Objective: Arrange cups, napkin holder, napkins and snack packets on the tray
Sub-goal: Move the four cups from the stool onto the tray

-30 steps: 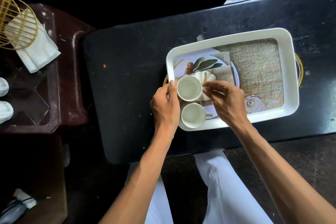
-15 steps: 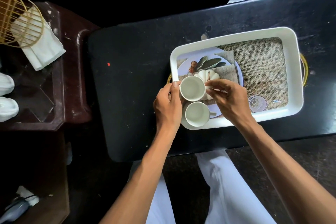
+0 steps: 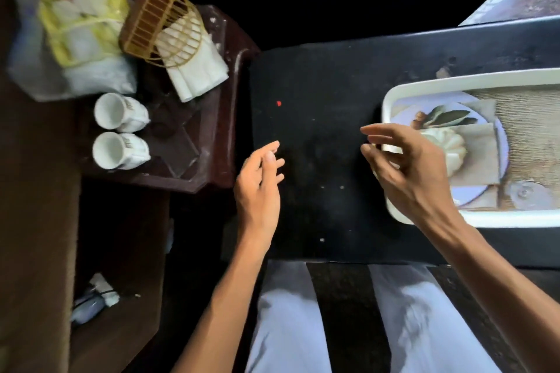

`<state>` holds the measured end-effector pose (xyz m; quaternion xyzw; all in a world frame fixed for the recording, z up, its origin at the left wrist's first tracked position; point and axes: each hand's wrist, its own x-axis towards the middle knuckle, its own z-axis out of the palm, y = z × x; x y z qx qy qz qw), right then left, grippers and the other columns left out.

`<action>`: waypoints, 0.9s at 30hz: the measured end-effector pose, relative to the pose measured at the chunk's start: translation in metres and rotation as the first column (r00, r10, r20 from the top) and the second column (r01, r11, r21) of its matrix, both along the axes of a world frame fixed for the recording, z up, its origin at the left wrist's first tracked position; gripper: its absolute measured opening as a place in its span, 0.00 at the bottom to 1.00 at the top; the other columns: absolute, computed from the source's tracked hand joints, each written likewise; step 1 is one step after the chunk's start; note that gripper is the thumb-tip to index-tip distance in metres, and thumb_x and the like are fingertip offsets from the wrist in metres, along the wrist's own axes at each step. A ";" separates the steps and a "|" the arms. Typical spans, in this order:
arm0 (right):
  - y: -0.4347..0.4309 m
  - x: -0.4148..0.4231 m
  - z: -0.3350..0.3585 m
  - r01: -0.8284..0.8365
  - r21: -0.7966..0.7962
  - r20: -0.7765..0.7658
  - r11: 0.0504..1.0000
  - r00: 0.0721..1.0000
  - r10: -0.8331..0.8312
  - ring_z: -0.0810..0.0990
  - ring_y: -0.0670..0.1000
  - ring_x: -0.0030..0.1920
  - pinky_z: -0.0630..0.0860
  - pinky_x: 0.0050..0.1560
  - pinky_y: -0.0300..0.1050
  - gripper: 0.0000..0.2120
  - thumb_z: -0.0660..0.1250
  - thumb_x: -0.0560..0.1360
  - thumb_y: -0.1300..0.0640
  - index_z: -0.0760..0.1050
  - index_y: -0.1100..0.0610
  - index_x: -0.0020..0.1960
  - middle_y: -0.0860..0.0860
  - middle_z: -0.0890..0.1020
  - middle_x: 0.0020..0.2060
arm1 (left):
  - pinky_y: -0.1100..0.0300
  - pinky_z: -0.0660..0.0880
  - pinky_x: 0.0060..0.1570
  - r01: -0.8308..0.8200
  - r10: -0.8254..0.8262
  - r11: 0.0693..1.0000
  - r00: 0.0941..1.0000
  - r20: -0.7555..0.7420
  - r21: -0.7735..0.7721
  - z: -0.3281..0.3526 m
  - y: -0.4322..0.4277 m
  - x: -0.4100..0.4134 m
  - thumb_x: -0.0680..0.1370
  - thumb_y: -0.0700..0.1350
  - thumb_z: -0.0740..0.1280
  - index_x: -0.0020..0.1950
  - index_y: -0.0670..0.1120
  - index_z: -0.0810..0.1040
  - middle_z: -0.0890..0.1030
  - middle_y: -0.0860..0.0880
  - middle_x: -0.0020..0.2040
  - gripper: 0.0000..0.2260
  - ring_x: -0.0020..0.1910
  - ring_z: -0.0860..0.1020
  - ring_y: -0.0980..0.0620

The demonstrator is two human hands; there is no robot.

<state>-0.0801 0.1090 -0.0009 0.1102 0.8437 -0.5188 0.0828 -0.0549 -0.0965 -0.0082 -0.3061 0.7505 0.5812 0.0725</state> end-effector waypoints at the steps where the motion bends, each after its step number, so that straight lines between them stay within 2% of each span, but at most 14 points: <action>1: -0.018 -0.002 0.000 -0.013 -0.010 0.012 1.000 1.000 0.013 0.83 0.45 0.49 0.77 0.49 0.26 0.11 0.71 0.77 0.63 0.81 0.55 0.58 0.52 0.84 0.50 | 0.53 0.82 0.57 -0.017 0.017 1.000 1.000 -0.015 -0.017 0.004 -0.020 -0.001 0.86 0.46 0.58 0.62 0.50 0.81 0.82 0.54 0.60 0.12 0.57 0.84 0.54; 5: -0.093 -0.009 0.001 -0.074 -0.069 0.035 0.995 0.996 0.077 0.84 0.45 0.49 0.79 0.51 0.32 0.10 0.71 0.77 0.62 0.81 0.55 0.58 0.51 0.84 0.50 | 0.57 0.81 0.54 -0.102 0.094 0.992 0.990 -0.109 -0.071 0.022 -0.095 -0.003 0.86 0.46 0.58 0.60 0.52 0.80 0.83 0.51 0.59 0.11 0.54 0.84 0.55; 7: -0.133 -0.011 0.001 -0.099 -0.082 0.017 0.992 0.995 0.101 0.84 0.42 0.47 0.77 0.49 0.28 0.09 0.71 0.77 0.62 0.82 0.57 0.56 0.50 0.85 0.49 | 0.58 0.81 0.53 -0.148 0.129 0.984 0.976 -0.173 -0.103 0.030 -0.130 -0.002 0.85 0.46 0.59 0.60 0.51 0.80 0.83 0.50 0.59 0.11 0.53 0.84 0.55; 9: -0.175 -0.012 -0.001 -0.117 -0.108 0.009 0.987 0.993 0.119 0.84 0.40 0.46 0.76 0.47 0.25 0.08 0.72 0.76 0.62 0.82 0.57 0.55 0.48 0.85 0.47 | 0.58 0.81 0.53 -0.196 0.157 0.969 0.959 -0.236 -0.152 0.035 -0.163 0.000 0.84 0.45 0.59 0.62 0.46 0.80 0.83 0.49 0.59 0.12 0.53 0.84 0.55; 11: -0.217 -0.012 -0.004 -0.137 -0.148 0.014 0.979 0.990 0.141 0.83 0.39 0.46 0.76 0.46 0.26 0.08 0.72 0.76 0.62 0.82 0.58 0.55 0.47 0.85 0.46 | 0.56 0.82 0.55 -0.233 0.171 0.948 0.946 -0.275 -0.214 0.035 -0.196 0.002 0.84 0.45 0.60 0.64 0.42 0.80 0.84 0.46 0.59 0.14 0.55 0.84 0.55; 14: -0.273 -0.009 -0.012 -0.153 -0.197 0.040 0.968 0.986 0.164 0.84 0.42 0.46 0.79 0.47 0.31 0.09 0.72 0.76 0.61 0.81 0.58 0.56 0.49 0.85 0.49 | 0.53 0.81 0.59 -0.304 0.228 0.917 0.931 -0.284 -0.258 0.031 -0.236 0.003 0.85 0.45 0.60 0.65 0.42 0.80 0.84 0.49 0.60 0.14 0.59 0.83 0.55; 19: -0.328 -0.008 -0.024 -0.142 -0.189 0.071 0.972 0.985 0.158 0.82 0.43 0.52 0.79 0.52 0.31 0.13 0.73 0.76 0.59 0.79 0.55 0.60 0.49 0.83 0.53 | 0.51 0.80 0.63 -0.361 0.308 0.903 0.922 -0.236 -0.233 0.013 -0.278 -0.002 0.85 0.44 0.59 0.66 0.43 0.80 0.83 0.50 0.62 0.14 0.62 0.81 0.57; 23: -0.345 -0.008 -0.029 -0.170 -0.175 0.102 0.970 0.977 0.189 0.83 0.46 0.54 0.79 0.54 0.32 0.14 0.74 0.75 0.59 0.79 0.56 0.60 0.50 0.83 0.54 | 0.50 0.79 0.66 -0.357 0.347 0.932 0.930 -0.121 -0.070 0.002 -0.285 -0.010 0.86 0.44 0.58 0.67 0.42 0.79 0.83 0.47 0.64 0.15 0.64 0.81 0.53; 27: -0.351 -0.008 -0.031 -0.167 -0.133 0.068 0.977 0.982 0.178 0.84 0.45 0.50 0.77 0.51 0.27 0.11 0.74 0.75 0.60 0.81 0.60 0.57 0.53 0.84 0.51 | 0.51 0.79 0.65 -0.341 0.342 0.940 0.935 -0.094 0.025 -0.001 -0.278 -0.013 0.86 0.45 0.58 0.65 0.44 0.81 0.84 0.55 0.56 0.14 0.60 0.82 0.59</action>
